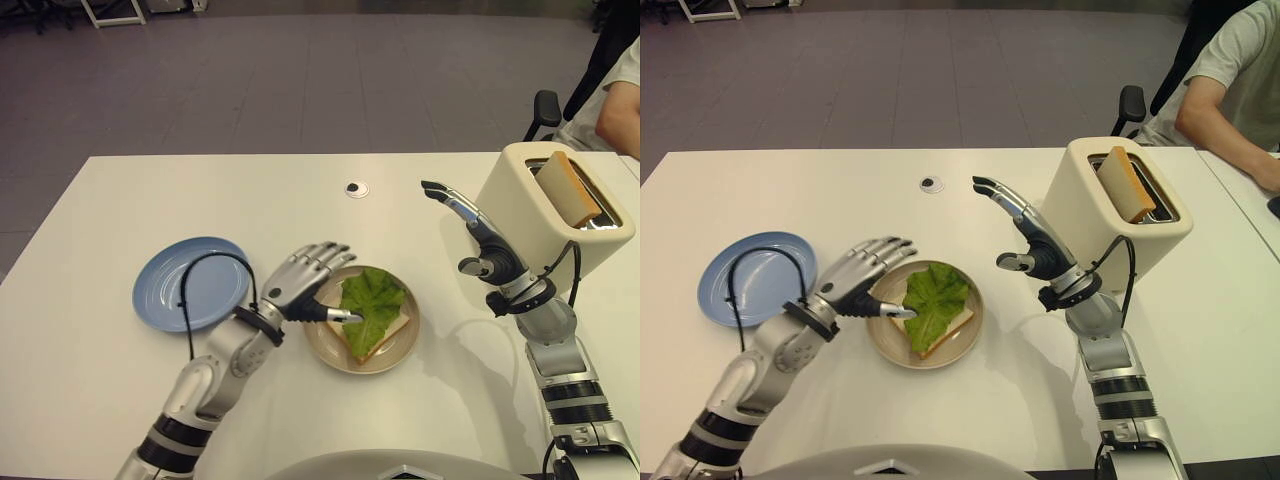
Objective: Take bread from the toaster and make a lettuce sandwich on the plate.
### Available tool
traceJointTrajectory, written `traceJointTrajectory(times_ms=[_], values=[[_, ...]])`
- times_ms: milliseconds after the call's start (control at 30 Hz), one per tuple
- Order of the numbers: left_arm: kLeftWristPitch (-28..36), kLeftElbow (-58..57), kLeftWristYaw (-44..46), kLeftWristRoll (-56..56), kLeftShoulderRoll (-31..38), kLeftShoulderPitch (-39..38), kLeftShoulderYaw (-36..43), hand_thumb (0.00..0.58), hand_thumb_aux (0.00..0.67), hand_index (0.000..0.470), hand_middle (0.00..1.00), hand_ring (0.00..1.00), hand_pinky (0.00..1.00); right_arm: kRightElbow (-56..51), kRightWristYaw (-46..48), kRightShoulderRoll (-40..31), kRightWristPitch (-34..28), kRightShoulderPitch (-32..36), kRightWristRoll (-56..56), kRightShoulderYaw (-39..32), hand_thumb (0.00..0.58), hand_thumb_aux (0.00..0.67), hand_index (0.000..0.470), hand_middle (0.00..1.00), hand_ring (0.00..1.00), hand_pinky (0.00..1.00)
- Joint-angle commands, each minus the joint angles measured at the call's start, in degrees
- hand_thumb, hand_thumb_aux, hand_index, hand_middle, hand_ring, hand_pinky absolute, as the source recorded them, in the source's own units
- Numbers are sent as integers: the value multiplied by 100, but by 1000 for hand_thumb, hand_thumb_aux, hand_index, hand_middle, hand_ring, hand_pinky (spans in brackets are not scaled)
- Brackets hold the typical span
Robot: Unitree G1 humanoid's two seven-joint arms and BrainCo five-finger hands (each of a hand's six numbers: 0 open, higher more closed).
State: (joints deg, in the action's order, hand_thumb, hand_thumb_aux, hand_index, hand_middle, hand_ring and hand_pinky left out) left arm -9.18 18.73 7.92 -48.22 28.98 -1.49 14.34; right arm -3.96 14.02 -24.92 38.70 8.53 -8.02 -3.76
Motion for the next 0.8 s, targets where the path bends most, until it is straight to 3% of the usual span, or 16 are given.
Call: traceJointTrajectory(times_ms=[33, 233, 400, 567, 800], values=[[52, 310, 142, 185, 170, -85, -376, 0, 0, 0, 0, 0, 0, 10, -10, -72, 0, 46, -146, 101, 0, 0, 0, 0, 0, 0], [31, 454, 108, 626, -131, -161, -412, 0, 0, 0, 0, 0, 0, 394, -306, -733, -217, 244, -858, 912, 0, 0, 0, 0, 0, 0], [-60, 297, -7, 2370, -975, -327, -533, 0, 0, 0, 0, 0, 0, 324, -658, -1656, -1030, 412, -2222, 1525, 0, 0, 0, 0, 0, 0], [-660, -335, 319, 4147, -1635, -439, -369, 0, 0, 0, 0, 0, 0, -404, -688, -2153, -1932, 496, -2241, 1883, 0, 0, 0, 0, 0, 0], [-1307, -765, 176, 4003, -1545, -500, -636, 0, 0, 0, 0, 0, 0, -1457, -479, -2146, -2139, 701, -1696, 1613, 0, 0, 0, 0, 0, 0]])
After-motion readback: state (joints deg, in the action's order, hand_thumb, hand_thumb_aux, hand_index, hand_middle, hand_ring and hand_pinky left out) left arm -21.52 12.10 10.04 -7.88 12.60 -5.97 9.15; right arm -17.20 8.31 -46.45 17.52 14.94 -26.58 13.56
